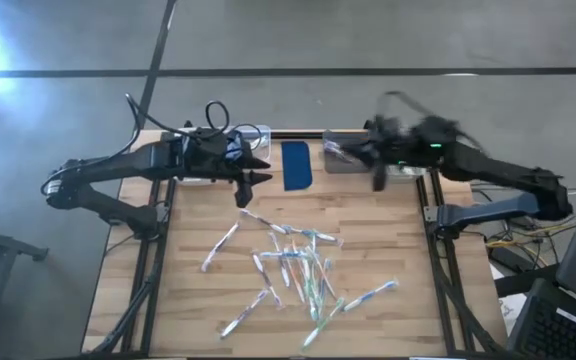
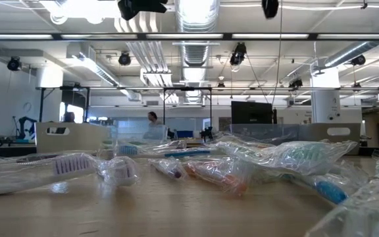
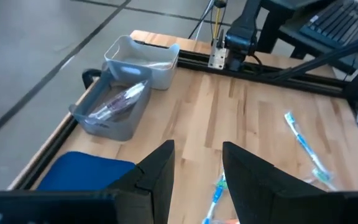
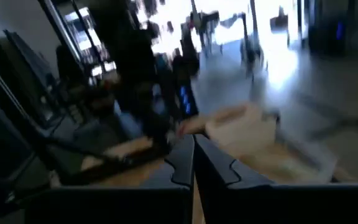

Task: Pick & Place Toothbrushes
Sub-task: Put the blue toothbrush into the white bin

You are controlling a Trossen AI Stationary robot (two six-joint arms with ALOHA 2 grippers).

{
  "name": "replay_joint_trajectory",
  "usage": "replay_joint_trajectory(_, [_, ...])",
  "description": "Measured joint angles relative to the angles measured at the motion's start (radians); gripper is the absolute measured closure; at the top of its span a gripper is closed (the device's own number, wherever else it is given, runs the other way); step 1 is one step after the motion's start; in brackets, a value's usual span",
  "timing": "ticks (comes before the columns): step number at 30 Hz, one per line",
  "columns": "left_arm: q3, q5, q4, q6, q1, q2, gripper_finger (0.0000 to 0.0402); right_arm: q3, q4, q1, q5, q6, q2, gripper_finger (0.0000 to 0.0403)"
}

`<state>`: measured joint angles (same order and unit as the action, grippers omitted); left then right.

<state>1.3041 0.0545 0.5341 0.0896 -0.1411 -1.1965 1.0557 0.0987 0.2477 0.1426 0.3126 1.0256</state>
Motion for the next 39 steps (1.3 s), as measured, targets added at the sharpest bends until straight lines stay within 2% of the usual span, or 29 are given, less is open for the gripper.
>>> replay_joint_trajectory(4, [0.000,0.010,-0.001,-0.078,-0.002,0.004,0.0262,0.073,0.236,-0.070,-0.058,0.208,0.117,0.0394])
replay_joint_trajectory(8, [0.000,0.058,0.000,-0.173,-0.003,0.004,0.0262,0.145,0.505,-0.187,-0.244,0.390,0.220,0.0394])
replay_joint_trajectory(17, [0.000,0.086,0.001,-0.426,-0.031,0.005,0.0262,0.317,0.896,-0.467,-0.494,1.075,0.363,0.0394])
replay_joint_trajectory(22, [0.000,0.059,0.007,-0.524,-0.063,0.005,0.0262,0.385,1.014,-0.610,-0.542,1.451,0.432,0.0394])
replay_joint_trajectory(26, [0.000,0.010,0.010,-0.566,-0.088,0.004,0.0262,0.434,1.123,-0.696,-0.535,1.635,0.493,0.0394])
replay_joint_trajectory(29, [0.000,-0.012,0.034,-0.591,-0.098,0.004,0.0262,0.477,1.221,-0.743,-0.471,1.637,0.525,0.0394])
replay_joint_trajectory(32, [0.000,-0.014,0.067,-0.595,-0.105,0.005,0.0262,0.523,1.349,-0.769,-0.285,1.479,0.543,0.0394])
replay_joint_trajectory(35, [0.000,-0.014,0.090,-0.578,-0.106,0.007,0.0262,0.545,1.449,-0.775,-0.117,1.228,0.538,0.0394])
replay_joint_trajectory(39, [0.000,-0.015,0.099,-0.451,-0.106,0.007,0.0262,0.545,1.454,-0.773,-0.067,0.760,0.530,0.0394])
